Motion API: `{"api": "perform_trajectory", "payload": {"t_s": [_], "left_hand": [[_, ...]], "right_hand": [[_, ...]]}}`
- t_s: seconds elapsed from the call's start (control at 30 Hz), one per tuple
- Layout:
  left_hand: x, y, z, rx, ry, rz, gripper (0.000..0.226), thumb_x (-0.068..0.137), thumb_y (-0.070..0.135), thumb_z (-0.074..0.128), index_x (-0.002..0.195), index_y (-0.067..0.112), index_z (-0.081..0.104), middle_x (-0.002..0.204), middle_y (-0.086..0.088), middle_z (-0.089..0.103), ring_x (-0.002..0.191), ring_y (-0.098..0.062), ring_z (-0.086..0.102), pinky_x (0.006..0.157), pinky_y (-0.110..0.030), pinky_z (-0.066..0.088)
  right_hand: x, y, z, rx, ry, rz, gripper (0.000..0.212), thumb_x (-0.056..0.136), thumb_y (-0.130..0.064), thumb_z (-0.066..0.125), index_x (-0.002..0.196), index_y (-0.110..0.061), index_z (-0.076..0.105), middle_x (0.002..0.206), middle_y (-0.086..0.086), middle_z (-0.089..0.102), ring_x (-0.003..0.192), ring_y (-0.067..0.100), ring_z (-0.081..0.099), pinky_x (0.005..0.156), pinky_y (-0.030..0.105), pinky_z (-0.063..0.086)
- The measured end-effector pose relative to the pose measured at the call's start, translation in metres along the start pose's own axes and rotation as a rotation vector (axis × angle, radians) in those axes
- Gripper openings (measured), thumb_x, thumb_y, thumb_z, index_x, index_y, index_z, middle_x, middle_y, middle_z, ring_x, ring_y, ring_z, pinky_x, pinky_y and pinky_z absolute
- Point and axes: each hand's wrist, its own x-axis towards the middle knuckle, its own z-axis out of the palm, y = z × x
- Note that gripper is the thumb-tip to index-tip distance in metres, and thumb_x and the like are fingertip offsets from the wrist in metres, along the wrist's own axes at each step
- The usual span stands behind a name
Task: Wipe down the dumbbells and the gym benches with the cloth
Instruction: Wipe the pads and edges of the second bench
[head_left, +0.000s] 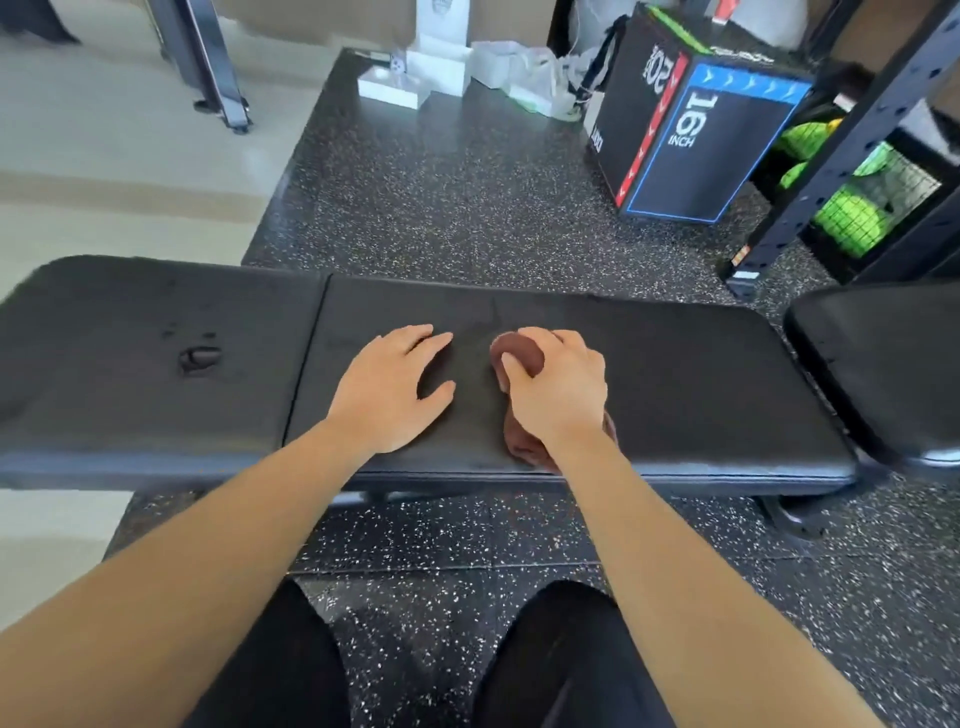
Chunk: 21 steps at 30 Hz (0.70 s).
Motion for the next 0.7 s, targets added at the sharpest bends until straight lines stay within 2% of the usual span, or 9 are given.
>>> {"api": "perform_trajectory", "payload": {"t_s": [0.07,0.17,0.33,0.47,0.7], "left_hand": [[0.003,0.001,0.002,0.021,0.022,-0.032,0.062,0.087,0.049,0.048,0.142,0.022,0.036,0.149,0.0,0.036,0.138,-0.019,0.03,0.114,-0.036,0.024],[0.001,0.001,0.002,0.024,0.014,-0.037,0.062,0.088,0.05,0.046,0.142,0.021,0.037,0.151,0.0,0.033,0.139,-0.019,0.027,0.115,-0.033,0.02],[0.001,-0.001,0.003,0.007,0.034,-0.035,0.062,0.087,0.051,0.048,0.141,0.023,0.039,0.15,0.004,0.034,0.139,-0.017,0.027,0.114,-0.031,0.019],[0.004,-0.002,0.003,0.001,0.058,-0.028,0.061,0.084,0.05,0.052,0.137,0.022,0.044,0.147,0.003,0.039,0.136,-0.016,0.032,0.113,-0.033,0.025],[0.005,-0.003,0.004,0.012,0.054,-0.045,0.06,0.082,0.054,0.049,0.136,0.028,0.043,0.145,0.008,0.037,0.136,-0.012,0.029,0.113,-0.035,0.024]], "right_hand": [[0.019,-0.009,0.003,0.0,-0.019,-0.002,0.035,0.089,-0.041,0.052,0.123,-0.035,0.056,0.134,-0.001,0.047,0.124,0.031,0.039,0.1,0.046,0.04],[0.025,-0.015,0.002,-0.041,-0.048,-0.023,0.039,0.091,-0.042,0.049,0.129,-0.034,0.05,0.139,0.0,0.042,0.128,0.031,0.034,0.102,0.047,0.037],[-0.015,0.006,0.0,-0.176,-0.141,-0.127,0.06,0.087,-0.056,0.047,0.141,-0.037,0.03,0.151,-0.002,0.026,0.135,0.03,0.025,0.101,0.052,0.037],[-0.017,0.011,0.006,-0.097,-0.055,-0.124,0.052,0.087,-0.049,0.053,0.136,-0.041,0.039,0.148,-0.005,0.032,0.134,0.026,0.025,0.102,0.05,0.038],[0.055,0.001,0.016,-0.065,-0.046,-0.042,0.045,0.087,-0.043,0.055,0.131,-0.038,0.046,0.144,-0.004,0.035,0.133,0.028,0.027,0.099,0.05,0.034]]}}
